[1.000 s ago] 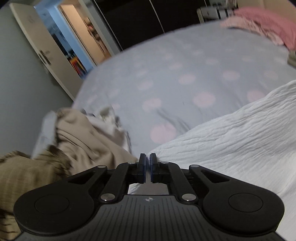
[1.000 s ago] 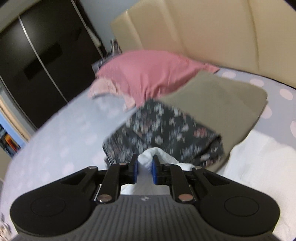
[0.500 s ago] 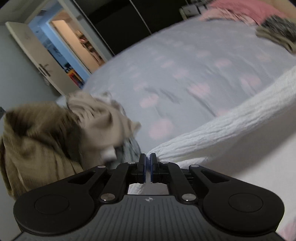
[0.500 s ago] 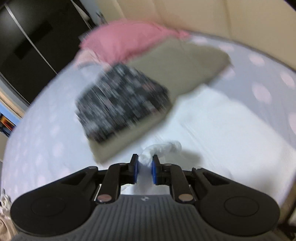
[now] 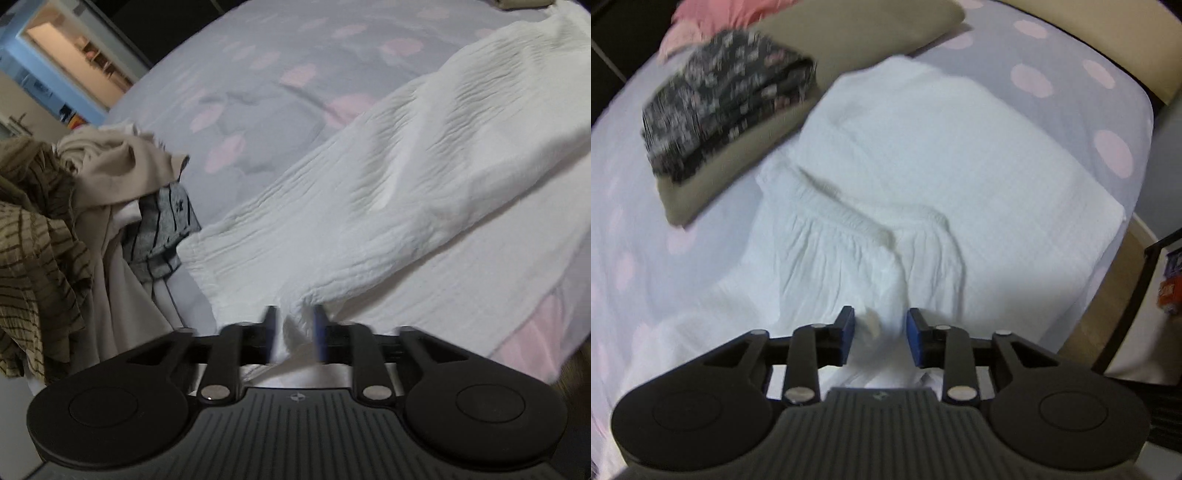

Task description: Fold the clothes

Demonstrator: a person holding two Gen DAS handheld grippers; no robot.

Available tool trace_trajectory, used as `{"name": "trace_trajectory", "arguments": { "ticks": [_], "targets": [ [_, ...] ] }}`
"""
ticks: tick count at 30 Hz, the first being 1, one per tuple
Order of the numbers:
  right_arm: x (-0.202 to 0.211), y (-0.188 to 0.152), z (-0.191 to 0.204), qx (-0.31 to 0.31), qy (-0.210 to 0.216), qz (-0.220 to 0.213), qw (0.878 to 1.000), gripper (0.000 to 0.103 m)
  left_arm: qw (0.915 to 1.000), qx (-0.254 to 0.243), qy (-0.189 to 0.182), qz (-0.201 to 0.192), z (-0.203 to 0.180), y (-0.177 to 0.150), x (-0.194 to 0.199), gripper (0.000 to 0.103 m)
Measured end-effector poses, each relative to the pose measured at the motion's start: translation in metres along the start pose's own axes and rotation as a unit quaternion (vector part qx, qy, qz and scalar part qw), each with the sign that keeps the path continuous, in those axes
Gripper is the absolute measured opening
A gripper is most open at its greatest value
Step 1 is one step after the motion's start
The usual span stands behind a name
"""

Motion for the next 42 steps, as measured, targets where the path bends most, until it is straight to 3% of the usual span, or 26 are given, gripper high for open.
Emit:
{"name": "trace_trajectory", "arguments": {
  "ticks": [1,4,7,12,18,25,28,33,35,40,42],
  "targets": [
    [0.005,0.001,0.001,-0.001,0.005,-0.011,1.000,0.034,0.9999,-0.007,0.004,-0.008,0.000,0.000,0.004,0.046],
    [0.012,0.003,0.009,0.014,0.014,-0.024,1.000,0.037,0.9988,-0.032,0.019,-0.031,-0.001,0.001,0.016,0.047],
    [0.008,-0.001,0.012,0.012,0.025,-0.009,1.000,0.037,0.9956,-0.078,0.027,-0.045,-0.012,0.003,0.018,0.047],
    [0.012,-0.001,0.007,-0.010,0.037,-0.012,0.999,0.037,0.9737,-0.215,0.041,-0.063,-0.045,0.011,0.009,0.047],
    [0.013,-0.005,0.002,-0.023,0.043,-0.006,0.999,0.037,0.9607,-0.274,-0.005,-0.045,-0.063,0.023,-0.013,0.047],
    [0.017,-0.006,-0.007,-0.042,0.057,-0.007,0.997,0.037,0.9638,-0.252,-0.085,0.021,-0.060,0.016,-0.039,0.044],
    [0.016,-0.007,-0.010,-0.049,0.058,-0.003,0.997,0.037,0.9611,-0.253,-0.105,0.035,-0.062,0.008,-0.036,0.035],
    [0.013,-0.007,-0.013,-0.058,0.059,0.001,0.997,0.037,0.9502,-0.266,-0.148,0.069,-0.067,-0.019,-0.021,0.032],
    [0.013,-0.008,-0.011,-0.057,0.061,0.003,0.996,0.037,0.9498,-0.267,-0.147,0.070,-0.065,-0.027,-0.015,0.032],
    [0.012,-0.007,-0.005,-0.051,0.066,0.004,0.997,0.037,0.9672,-0.233,-0.097,0.028,-0.049,-0.024,-0.008,0.033],
    [0.013,-0.007,-0.006,-0.054,0.068,0.004,0.996,0.037,0.9681,-0.239,-0.072,0.020,-0.047,-0.023,-0.012,0.033]
  ]
}}
Point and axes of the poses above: each gripper's, at about its wrist camera, not at the fingertips, and x roughly against the way its jaws point, z to its left, y to its top, the point moved 10 cm from there along -x, roughly the way its jaws point, and after that the axes turned 2 degrees about z, right-handed, at the moved point
